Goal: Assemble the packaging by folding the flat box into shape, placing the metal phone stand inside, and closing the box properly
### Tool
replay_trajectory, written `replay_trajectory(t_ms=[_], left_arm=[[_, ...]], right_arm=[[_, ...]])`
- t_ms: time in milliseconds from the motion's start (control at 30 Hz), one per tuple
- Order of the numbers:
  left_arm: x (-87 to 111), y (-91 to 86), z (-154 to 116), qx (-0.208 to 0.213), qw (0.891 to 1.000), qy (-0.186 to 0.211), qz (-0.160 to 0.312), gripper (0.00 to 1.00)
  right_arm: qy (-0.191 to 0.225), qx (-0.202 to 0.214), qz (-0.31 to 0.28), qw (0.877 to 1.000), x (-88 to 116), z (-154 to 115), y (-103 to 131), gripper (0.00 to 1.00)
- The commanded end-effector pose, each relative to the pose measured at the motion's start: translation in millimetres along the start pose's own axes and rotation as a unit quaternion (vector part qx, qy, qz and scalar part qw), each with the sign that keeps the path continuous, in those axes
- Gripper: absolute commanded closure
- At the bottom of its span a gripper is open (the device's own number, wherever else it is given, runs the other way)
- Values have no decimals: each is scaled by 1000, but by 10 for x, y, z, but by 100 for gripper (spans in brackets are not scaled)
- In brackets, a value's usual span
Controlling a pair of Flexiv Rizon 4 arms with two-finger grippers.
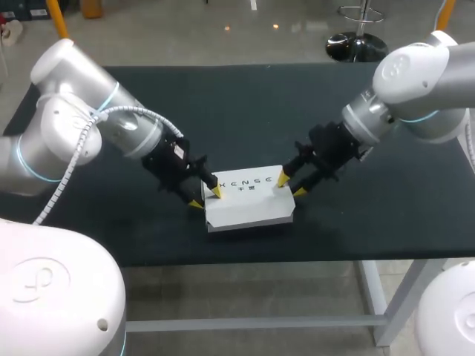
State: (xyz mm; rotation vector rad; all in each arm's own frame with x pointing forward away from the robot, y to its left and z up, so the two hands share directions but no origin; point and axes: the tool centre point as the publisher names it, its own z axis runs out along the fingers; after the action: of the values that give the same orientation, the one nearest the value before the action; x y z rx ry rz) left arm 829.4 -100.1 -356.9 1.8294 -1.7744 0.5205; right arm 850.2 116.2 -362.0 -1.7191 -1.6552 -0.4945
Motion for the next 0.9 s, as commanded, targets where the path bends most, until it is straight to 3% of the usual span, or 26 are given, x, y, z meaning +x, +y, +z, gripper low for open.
replay_trajectory(t_ms=[33,900], left_arm=[[74,-19,8,-5,1000,-5,-1,45],[130,-86,-36,-35,998,-23,-35,44]], right_arm=[[2,12,2,1000,33,18,44,55],[-1,58,36,998,84,-4,101,54]])
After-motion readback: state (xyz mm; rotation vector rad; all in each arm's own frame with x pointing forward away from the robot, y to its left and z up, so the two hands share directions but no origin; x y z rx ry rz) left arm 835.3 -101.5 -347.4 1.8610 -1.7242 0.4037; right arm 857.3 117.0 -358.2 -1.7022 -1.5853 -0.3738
